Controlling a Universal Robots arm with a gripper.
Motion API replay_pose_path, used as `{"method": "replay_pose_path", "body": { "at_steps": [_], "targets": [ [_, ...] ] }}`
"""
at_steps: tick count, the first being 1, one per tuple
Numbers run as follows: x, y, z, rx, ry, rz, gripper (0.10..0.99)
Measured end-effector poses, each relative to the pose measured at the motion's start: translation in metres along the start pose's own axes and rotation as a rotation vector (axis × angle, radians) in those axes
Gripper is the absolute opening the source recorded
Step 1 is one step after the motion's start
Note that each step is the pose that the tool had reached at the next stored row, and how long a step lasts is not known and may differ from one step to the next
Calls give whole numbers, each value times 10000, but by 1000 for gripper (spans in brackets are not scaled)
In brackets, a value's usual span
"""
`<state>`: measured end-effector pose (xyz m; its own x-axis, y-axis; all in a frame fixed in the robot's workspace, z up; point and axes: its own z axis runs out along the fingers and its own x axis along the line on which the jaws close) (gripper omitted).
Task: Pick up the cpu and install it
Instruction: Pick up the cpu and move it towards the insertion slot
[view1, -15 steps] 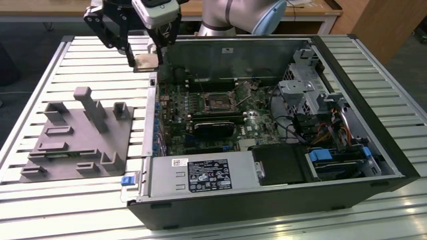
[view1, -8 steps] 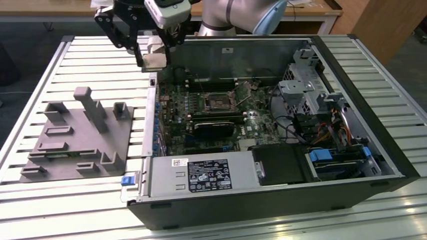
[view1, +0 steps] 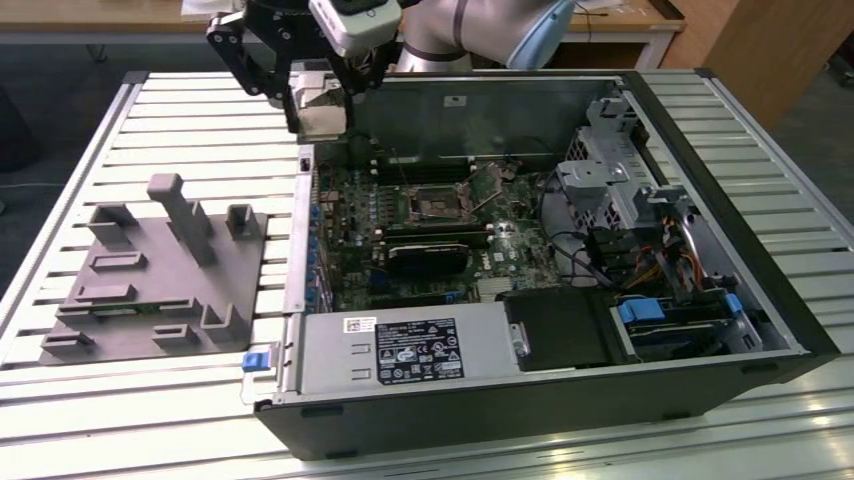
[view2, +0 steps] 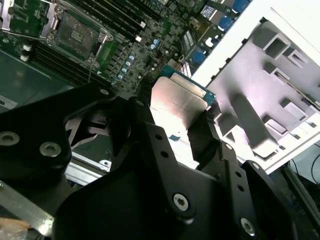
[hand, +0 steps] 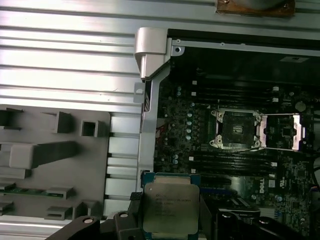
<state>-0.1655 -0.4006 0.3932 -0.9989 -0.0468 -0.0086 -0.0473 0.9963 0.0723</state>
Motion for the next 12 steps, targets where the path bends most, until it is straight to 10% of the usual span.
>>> {"method": "replay_pose_path", "body": {
  "at_steps": [12],
  "targets": [
    [-163, 102, 17, -1, 0, 0, 541]
  ]
}}
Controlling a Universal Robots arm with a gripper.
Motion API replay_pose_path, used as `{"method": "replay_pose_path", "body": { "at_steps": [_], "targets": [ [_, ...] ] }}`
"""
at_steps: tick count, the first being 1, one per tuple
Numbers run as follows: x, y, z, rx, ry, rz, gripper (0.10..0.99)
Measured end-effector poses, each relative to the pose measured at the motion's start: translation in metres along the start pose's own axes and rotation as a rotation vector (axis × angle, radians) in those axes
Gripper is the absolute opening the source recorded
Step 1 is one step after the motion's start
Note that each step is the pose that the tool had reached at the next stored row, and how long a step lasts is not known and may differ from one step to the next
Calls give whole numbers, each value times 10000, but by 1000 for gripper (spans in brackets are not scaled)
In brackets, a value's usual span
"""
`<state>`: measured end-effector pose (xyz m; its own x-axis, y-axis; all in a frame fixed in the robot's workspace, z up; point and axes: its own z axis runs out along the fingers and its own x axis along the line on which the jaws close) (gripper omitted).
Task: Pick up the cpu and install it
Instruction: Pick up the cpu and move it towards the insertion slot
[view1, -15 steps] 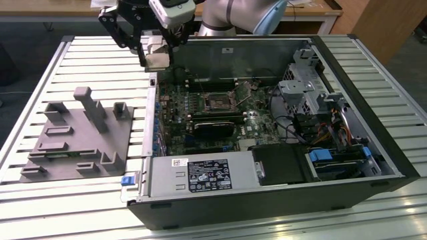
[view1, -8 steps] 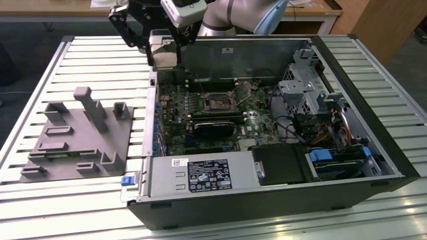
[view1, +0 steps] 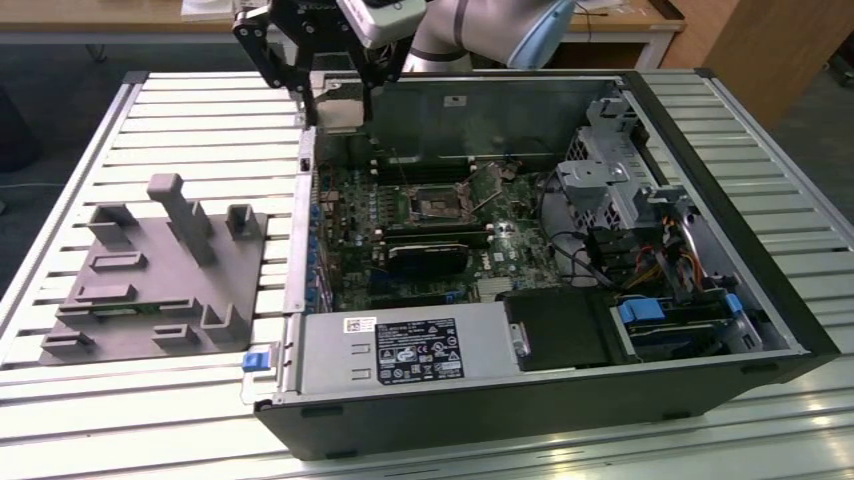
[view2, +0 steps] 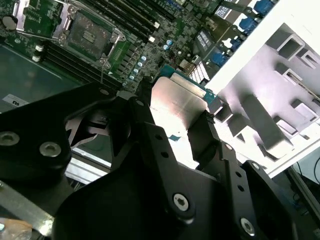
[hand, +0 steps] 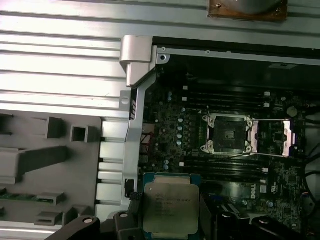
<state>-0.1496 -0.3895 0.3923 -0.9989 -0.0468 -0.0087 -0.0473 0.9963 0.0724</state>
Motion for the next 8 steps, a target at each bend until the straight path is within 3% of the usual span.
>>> {"method": "replay_pose_path", "body": {
  "at_steps": [8],
  "targets": [
    [-138, 110, 18, -1, 0, 1, 541]
  ]
}}
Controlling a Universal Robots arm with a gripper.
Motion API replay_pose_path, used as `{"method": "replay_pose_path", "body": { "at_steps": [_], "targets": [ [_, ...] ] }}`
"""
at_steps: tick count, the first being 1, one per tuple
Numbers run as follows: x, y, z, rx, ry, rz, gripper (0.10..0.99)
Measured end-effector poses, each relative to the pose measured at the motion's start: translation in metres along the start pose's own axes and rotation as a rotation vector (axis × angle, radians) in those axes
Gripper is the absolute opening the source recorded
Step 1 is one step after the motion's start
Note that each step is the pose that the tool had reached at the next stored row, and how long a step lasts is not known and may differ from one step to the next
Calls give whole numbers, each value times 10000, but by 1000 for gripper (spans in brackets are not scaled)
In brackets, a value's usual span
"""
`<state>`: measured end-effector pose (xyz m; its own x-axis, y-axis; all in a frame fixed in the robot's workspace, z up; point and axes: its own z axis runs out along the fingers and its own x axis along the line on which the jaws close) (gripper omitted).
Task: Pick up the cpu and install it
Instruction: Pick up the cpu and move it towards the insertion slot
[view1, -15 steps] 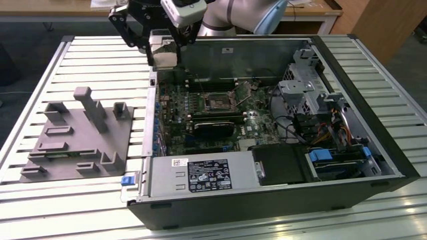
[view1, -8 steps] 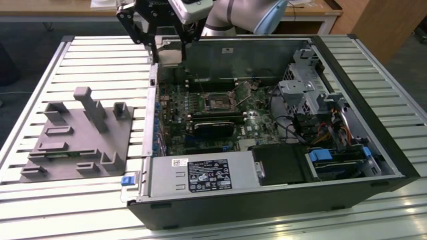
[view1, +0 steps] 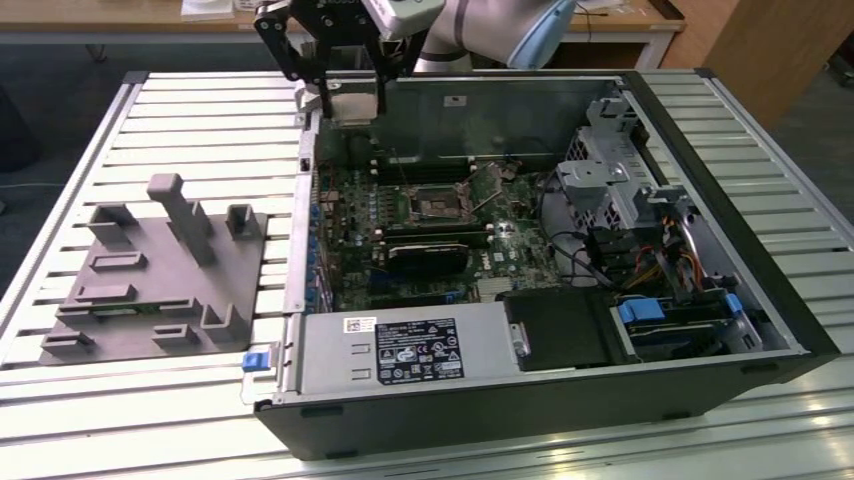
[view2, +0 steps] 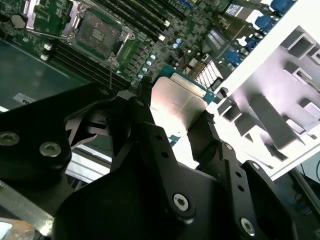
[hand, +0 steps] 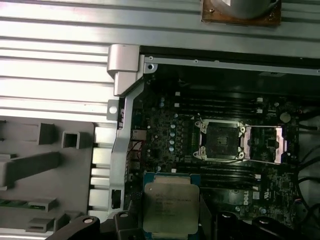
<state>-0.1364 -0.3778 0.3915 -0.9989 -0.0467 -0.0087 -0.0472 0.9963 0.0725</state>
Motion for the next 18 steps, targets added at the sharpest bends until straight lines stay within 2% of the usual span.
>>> {"method": "replay_pose_path", "body": {
  "at_steps": [8, 18],
  "targets": [
    [-166, 93, 15, 1, 0, -1, 541],
    [-436, 116, 28, 1, 0, 1, 541]
  ]
}}
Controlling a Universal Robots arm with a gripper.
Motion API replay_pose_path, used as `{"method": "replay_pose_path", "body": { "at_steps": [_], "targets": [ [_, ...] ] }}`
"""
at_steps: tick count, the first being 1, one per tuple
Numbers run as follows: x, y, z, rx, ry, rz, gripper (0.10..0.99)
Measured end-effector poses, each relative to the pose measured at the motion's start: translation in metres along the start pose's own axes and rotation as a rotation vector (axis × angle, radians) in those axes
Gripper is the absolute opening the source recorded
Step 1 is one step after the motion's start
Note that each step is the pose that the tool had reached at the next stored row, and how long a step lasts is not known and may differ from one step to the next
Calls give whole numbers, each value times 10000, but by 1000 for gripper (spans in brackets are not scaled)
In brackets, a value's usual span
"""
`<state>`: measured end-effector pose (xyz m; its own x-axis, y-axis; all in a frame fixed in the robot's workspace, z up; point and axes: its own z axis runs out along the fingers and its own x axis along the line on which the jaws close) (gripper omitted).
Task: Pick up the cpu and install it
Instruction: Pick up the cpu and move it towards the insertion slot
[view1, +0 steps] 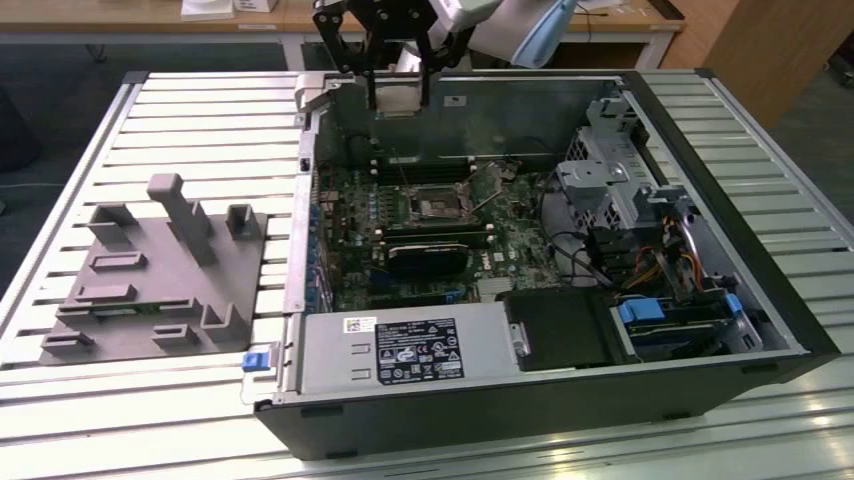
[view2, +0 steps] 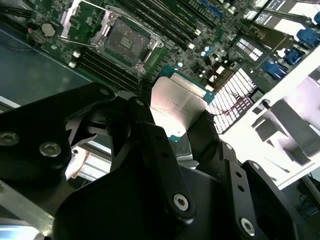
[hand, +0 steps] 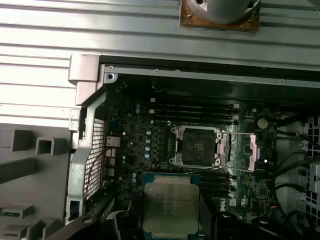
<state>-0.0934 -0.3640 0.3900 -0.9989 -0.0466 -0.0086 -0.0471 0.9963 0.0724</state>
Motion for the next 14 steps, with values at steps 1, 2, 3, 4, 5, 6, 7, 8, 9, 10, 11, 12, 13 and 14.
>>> {"method": "replay_pose_path", "body": {
  "at_steps": [1, 2, 3, 4, 5, 6, 7, 8, 9, 10, 11, 12, 13, 14],
  "targets": [
    [-24, 0, 2, 0, 0, -1, 541],
    [-48, 0, 3, 0, 0, -2, 541],
    [-68, 0, 4, 1, 1, -1, 541],
    [-83, 0, 6, 0, 1, -2, 541],
    [-101, 0, 6, 0, 1, -2, 541],
    [-117, 0, 7, 0, 0, -1, 541],
    [-129, 1, 8, 0, 0, 0, 541],
    [-137, 2, 9, -1, -1, 5, 541],
    [-147, 10, 10, -1, -3, 28, 541],
    [-154, 17, 11, 1, -4, 64, 541],
    [-159, 24, 13, 1, -8, 106, 541],
    [-165, 31, 15, 0, -10, 139, 541],
    [-170, 40, 17, 1, -12, 165, 541],
    [-173, 50, 19, 2, -13, 184, 541]
  ]
}}
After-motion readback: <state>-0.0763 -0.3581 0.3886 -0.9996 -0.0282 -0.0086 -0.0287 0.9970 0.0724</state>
